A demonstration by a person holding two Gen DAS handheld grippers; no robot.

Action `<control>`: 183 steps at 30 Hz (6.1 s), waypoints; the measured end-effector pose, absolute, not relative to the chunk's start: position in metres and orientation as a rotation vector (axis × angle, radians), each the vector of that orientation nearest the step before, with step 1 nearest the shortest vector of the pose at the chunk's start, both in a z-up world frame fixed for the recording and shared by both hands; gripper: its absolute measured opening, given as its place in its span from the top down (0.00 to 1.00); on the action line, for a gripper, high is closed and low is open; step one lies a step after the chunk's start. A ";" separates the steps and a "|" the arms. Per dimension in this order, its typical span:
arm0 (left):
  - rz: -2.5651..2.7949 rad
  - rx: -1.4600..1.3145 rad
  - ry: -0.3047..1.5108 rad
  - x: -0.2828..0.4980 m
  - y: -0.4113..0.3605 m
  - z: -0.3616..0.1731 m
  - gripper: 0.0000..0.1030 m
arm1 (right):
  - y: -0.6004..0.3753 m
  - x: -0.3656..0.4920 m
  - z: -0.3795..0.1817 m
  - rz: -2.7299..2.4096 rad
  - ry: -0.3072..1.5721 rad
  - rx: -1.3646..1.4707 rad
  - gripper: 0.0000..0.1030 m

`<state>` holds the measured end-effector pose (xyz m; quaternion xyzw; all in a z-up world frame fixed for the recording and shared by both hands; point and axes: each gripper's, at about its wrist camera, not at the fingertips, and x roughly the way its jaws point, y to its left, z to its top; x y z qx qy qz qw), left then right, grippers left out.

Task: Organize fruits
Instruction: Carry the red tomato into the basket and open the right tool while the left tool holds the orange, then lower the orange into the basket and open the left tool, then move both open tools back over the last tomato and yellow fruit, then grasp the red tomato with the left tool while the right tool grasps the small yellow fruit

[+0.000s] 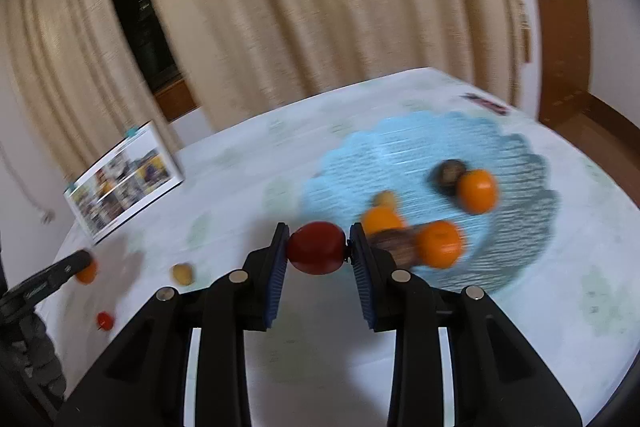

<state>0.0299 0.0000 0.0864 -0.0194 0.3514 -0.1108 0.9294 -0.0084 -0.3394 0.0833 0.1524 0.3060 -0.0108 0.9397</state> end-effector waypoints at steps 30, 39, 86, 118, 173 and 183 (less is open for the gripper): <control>-0.478 0.139 0.715 0.042 -0.165 0.103 0.63 | -0.441 -0.052 0.060 -0.414 0.411 0.394 0.43; -0.595 0.196 0.743 0.049 -0.237 0.093 0.63 | -0.439 -0.053 0.060 -0.414 0.399 0.391 0.35; -0.493 0.285 0.604 0.036 -0.257 0.107 0.12 | -0.445 -0.057 0.060 -0.426 0.395 0.432 0.34; -0.180 0.094 0.686 0.018 -0.050 0.092 0.11 | -0.393 -0.062 0.075 -0.337 0.385 0.399 0.21; -0.100 -0.062 0.837 0.009 0.055 0.027 0.74 | -0.173 0.045 0.038 0.254 0.776 0.066 0.20; -0.122 -0.075 0.823 0.006 0.056 0.032 0.74 | -0.139 0.082 0.011 0.291 0.892 -0.003 0.50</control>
